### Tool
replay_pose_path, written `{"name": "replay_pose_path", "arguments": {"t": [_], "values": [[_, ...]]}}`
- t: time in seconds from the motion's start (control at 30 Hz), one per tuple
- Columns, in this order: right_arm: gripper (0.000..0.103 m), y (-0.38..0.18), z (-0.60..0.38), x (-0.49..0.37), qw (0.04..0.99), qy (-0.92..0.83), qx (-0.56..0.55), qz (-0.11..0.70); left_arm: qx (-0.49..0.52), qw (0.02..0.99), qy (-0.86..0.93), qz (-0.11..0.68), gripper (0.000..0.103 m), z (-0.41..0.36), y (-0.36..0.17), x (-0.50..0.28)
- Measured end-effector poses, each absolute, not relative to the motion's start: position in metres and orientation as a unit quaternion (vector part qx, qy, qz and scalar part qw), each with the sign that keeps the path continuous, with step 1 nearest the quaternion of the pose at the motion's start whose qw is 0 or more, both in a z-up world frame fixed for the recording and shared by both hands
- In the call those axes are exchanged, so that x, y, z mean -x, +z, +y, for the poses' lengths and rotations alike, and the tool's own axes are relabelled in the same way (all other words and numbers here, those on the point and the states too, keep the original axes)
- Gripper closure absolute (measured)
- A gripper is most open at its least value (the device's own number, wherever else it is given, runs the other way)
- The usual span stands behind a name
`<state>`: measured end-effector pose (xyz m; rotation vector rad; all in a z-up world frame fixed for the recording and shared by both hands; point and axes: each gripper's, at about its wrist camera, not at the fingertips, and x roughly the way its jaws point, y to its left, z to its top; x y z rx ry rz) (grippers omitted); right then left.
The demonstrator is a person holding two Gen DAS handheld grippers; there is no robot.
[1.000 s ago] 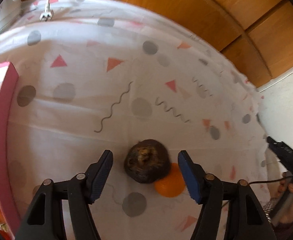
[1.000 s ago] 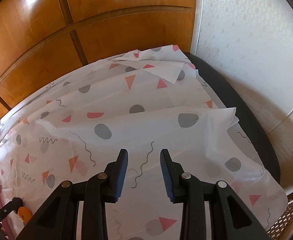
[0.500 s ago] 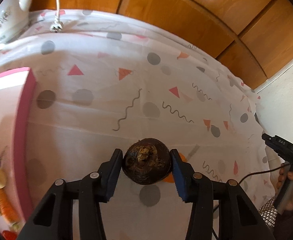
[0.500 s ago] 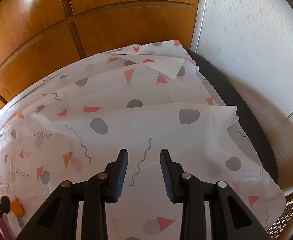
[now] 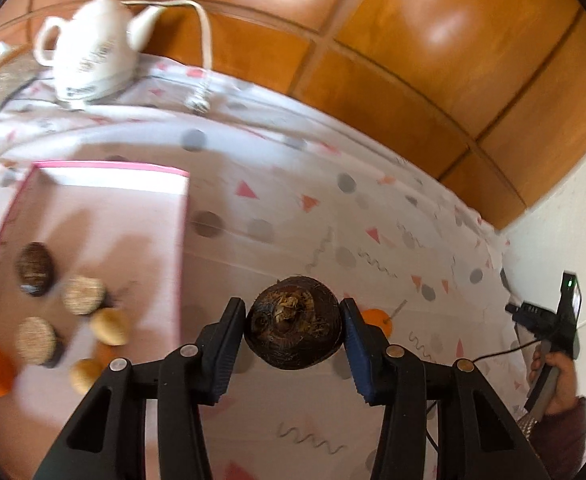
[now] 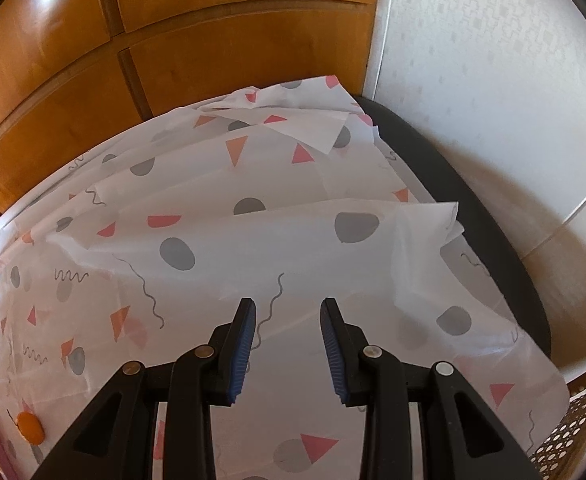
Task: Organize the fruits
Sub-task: 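Carry the brown fruit into the pink tray and open the left gripper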
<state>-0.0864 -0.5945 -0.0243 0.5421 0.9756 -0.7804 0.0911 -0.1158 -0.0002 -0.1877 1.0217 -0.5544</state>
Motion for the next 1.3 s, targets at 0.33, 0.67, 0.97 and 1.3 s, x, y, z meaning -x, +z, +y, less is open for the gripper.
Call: {"name": "replay_pose_path", "arguments": {"t": [0.33,0.67,0.97,1.3], "values": [[0.069,-0.026,-0.591,0.086,0.776,-0.364,-0.244,0.454,0.150,0.859,-0.173,0.458,0.054,-0.005,0.011,-0.087],[0.069,-0.027,-0.586,0.085,0.776,-0.360,-0.240,0.459,0.200,0.856,-0.102,0.466,0.054,0.065,-0.012,-0.080],[0.069,-0.029,-0.587,0.086,0.770,-0.369,-0.244,0.460,0.182,0.854,-0.121,0.472,0.054,0.032,-0.019,-0.111],[0.069,-0.031,-0.586,0.085,0.768,-0.369,-0.244,0.463,0.166,0.846,-0.109,0.495,0.056,0.011,-0.046,-0.143]]}}
